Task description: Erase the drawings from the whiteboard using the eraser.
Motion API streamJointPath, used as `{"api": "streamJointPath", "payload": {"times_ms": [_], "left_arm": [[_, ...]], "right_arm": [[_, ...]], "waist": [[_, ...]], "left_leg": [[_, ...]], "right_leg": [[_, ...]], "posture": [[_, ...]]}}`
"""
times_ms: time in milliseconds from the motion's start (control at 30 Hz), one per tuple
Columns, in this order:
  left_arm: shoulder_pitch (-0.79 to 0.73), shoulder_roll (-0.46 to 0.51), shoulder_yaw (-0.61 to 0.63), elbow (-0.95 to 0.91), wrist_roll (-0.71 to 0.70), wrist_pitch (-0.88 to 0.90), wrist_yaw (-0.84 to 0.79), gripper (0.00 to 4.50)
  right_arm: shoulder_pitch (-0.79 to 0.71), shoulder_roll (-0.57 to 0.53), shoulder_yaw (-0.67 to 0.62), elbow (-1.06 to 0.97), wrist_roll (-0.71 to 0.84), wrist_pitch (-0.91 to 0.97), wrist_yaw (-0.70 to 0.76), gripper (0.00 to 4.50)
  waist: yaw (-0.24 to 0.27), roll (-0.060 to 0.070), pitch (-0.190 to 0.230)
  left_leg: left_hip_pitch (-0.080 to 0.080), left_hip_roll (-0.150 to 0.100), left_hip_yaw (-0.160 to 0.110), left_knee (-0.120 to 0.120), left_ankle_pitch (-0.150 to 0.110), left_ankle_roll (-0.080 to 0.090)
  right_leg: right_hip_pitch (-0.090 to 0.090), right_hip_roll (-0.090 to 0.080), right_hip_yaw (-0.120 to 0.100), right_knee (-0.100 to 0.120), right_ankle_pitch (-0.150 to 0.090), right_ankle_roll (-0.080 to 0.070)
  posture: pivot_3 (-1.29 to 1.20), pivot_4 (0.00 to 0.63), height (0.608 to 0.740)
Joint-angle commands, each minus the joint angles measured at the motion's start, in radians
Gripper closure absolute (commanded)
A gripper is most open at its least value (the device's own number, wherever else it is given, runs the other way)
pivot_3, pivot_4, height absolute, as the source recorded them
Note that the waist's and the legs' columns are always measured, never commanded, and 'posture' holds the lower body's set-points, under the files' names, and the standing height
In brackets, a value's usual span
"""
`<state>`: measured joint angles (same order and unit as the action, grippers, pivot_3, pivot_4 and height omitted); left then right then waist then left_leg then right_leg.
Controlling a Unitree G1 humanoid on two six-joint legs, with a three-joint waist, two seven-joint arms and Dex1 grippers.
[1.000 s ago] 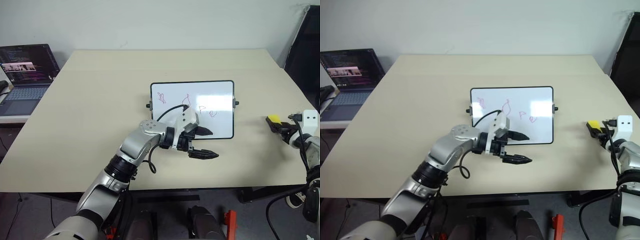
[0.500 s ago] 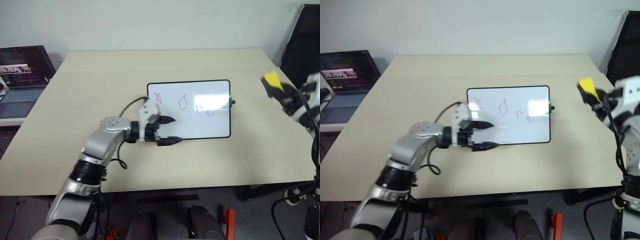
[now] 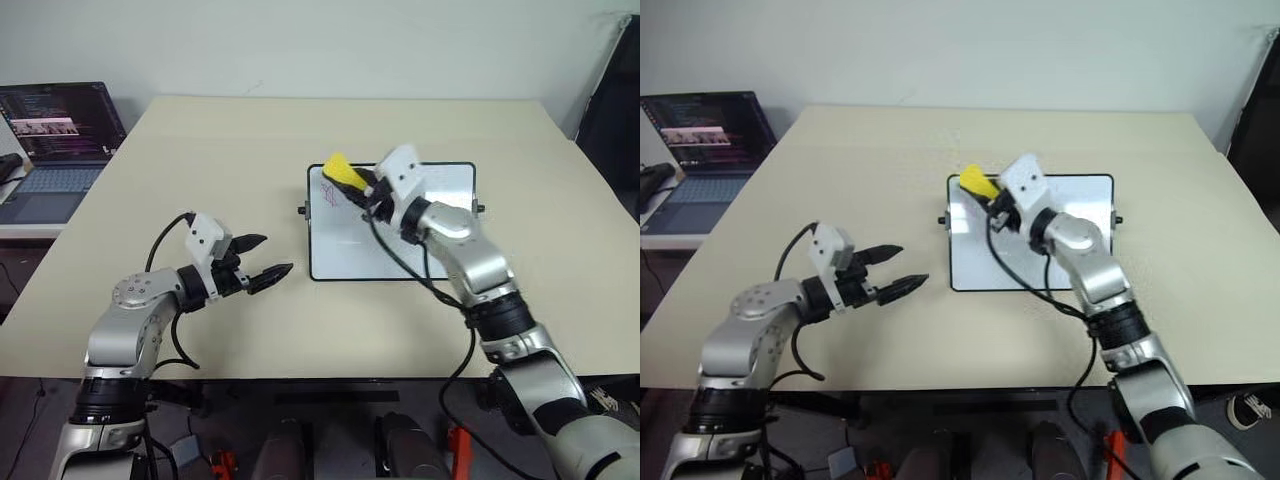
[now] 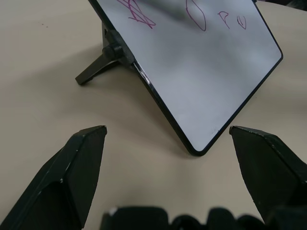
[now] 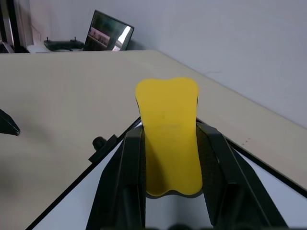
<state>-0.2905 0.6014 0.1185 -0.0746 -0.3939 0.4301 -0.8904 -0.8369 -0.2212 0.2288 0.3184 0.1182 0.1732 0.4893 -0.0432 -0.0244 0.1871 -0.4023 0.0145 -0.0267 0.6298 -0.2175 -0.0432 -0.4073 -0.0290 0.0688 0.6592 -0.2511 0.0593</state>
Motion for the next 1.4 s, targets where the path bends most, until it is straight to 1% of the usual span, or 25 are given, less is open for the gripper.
{"api": "streamJointPath", "payload": {"times_ms": [33,267,400,533,733,833,900,1000,1100,1200,1267,1400], "left_arm": [[0.008,-0.004,0.009,-0.06,-0.012,-0.008,0.023,0.0],[0.025,-0.002,0.014,-0.084,-0.019,0.0,0.047,0.0],[0.037,0.007,0.022,-0.094,-0.026,0.003,0.048,0.0],[0.039,0.021,0.029,-0.091,-0.034,0.003,0.043,0.0],[0.024,0.024,0.014,-0.084,-0.037,0.003,0.042,0.0],[0.017,0.025,0.012,-0.078,-0.036,0.002,0.041,0.0],[0.01,0.024,0.009,-0.071,-0.033,0.0,0.04,0.0],[-0.001,0.021,0.002,-0.065,-0.03,-0.001,0.039,0.0],[-0.01,0.019,-0.004,-0.06,-0.028,-0.002,0.038,0.0],[-0.02,0.017,-0.01,-0.052,-0.026,-0.004,0.037,0.0],[-0.026,0.017,-0.013,-0.046,-0.026,-0.005,0.036,0.0],[-0.034,0.018,-0.018,-0.04,-0.025,-0.007,0.031,0.0]], "right_arm": [[-0.06,0.025,-0.019,0.08,-0.036,-0.098,-0.005,3.38],[-0.11,0.063,-0.013,0.256,-0.106,-0.174,-0.029,3.38],[-0.123,0.07,0.014,0.33,-0.167,-0.161,-0.031,3.38],[-0.086,0.078,0.075,0.337,-0.198,-0.168,0.077,3.38],[0.021,0.067,0.132,0.289,-0.206,-0.141,0.211,3.38],[0.021,0.068,0.107,0.305,-0.213,-0.148,0.174,3.38],[-0.004,0.068,0.081,0.342,-0.218,-0.166,0.12,3.38],[-0.057,0.068,0.031,0.412,-0.213,-0.182,0.019,3.38],[-0.094,0.065,0.007,0.465,-0.217,-0.195,-0.049,3.38],[-0.114,0.065,-0.017,0.507,-0.221,-0.188,-0.104,3.38],[-0.121,0.066,-0.023,0.523,-0.222,-0.184,-0.125,3.38],[-0.114,0.069,-0.02,0.515,-0.224,-0.181,-0.122,3.38]], "waist": [[0.0,0.0,0.0],[-0.012,0.0,0.0],[-0.014,0.0,0.0],[-0.017,-0.001,-0.001],[-0.018,-0.003,-0.003],[-0.02,-0.003,-0.003],[-0.02,-0.003,-0.003],[-0.017,-0.003,-0.003],[-0.014,-0.004,-0.003],[-0.013,-0.006,-0.004],[-0.013,-0.006,-0.005],[-0.013,-0.007,-0.005]], "left_leg": [[0.0,0.0,0.0,0.0,0.0,0.0],[0.001,0.0,0.0,0.0,0.0,0.0],[0.002,0.0,0.0,0.0,0.0,0.0],[0.003,0.001,0.0,0.0,0.0,0.0],[0.005,0.002,0.0,0.0,0.0,0.0],[0.007,0.004,0.001,0.001,0.0,0.0],[0.007,0.007,0.001,0.001,0.001,0.0],[0.008,0.011,0.001,0.002,0.002,0.002],[0.008,0.012,0.001,0.002,0.004,0.005],[0.008,0.012,0.001,0.002,0.005,0.007],[0.008,0.012,0.001,0.002,0.006,0.007],[0.008,0.012,0.001,0.002,0.006,0.007]], "right_leg": [[0.0,0.0,0.0,0.0,0.0,0.0],[0.0,0.001,0.0,0.002,0.0,-0.001],[0.0,0.001,0.0,0.003,0.0,-0.001],[0.0,0.001,0.0,0.004,0.0,-0.001],[0.002,0.002,0.0,0.004,0.001,-0.002],[0.003,0.005,0.001,0.004,0.002,-0.003],[0.003,0.008,0.001,0.004,0.002,-0.002],[0.003,0.012,0.0,0.005,0.004,-0.005],[0.003,0.013,0.0,0.005,0.005,-0.01],[0.003,0.013,0.001,0.004,0.005,-0.011],[0.003,0.013,0.001,0.004,0.005,-0.011],[0.003,0.013,0.001,0.004,0.005,-0.011]], "posture": [[0.0,0.15,0.74],[0.0,0.15,0.74],[0.0,0.15,0.74],[0.0,0.15,0.74],[0.0,0.15,0.74],[0.0,0.15,0.74],[0.0,0.15,0.74],[0.0,0.15,0.74],[0.0,0.15,0.74],[0.0,0.15,0.74],[0.0,0.15,0.74],[0.0,0.15,0.74]]}}
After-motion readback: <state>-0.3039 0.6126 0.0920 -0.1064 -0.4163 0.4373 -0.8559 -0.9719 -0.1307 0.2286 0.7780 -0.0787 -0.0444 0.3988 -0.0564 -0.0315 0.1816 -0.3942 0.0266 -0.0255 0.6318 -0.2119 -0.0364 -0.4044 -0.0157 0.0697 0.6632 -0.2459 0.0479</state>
